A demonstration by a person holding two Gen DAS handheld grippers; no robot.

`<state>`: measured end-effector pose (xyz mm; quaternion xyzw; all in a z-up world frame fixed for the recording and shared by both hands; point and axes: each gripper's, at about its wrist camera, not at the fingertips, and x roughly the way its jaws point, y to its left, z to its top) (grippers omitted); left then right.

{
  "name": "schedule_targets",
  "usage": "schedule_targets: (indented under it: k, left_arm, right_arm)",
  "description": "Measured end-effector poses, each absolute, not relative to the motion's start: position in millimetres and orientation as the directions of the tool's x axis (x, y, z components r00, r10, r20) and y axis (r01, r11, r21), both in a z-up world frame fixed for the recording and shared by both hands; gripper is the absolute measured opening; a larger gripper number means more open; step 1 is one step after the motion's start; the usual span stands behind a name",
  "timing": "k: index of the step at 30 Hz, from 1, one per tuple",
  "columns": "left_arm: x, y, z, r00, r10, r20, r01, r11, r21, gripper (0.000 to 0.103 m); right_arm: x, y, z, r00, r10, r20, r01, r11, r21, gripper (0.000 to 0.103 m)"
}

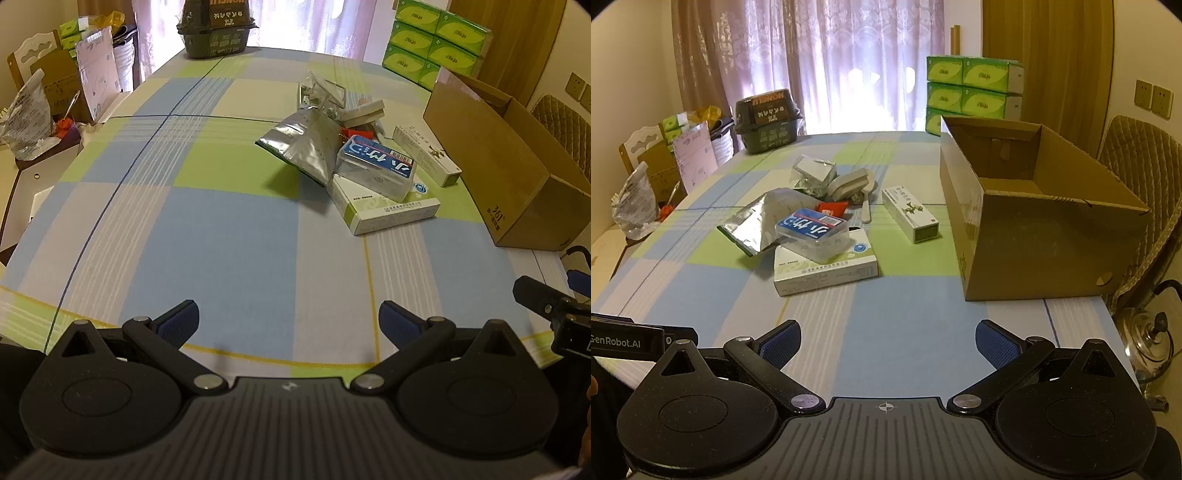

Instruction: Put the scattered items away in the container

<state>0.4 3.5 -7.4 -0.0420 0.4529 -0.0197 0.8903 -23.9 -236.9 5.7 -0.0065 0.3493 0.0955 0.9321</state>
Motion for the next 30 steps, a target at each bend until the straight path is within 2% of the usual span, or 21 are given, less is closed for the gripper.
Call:
schedule_targets:
  k: [16, 30]
  left_arm:
    - [0.1, 4.6, -10.3, 0.58, -0.075, -0.811, -0.012, 0.995, -0.1, 0.102]
    - [0.6, 12.1, -10.1, 0.586, -0.074, -0.807, -0.03, 0.993, -0.112, 0.102]
  right_arm:
    - [-24.8, -239.6, 2.0, 0.73, 0.193, -0.655, -0.191, 0.979, 0.076, 0.103]
    - [-23.5, -239.1, 6.5, 0.772, 0.227, -0.594, -0.22, 0.972, 0.085, 0.103]
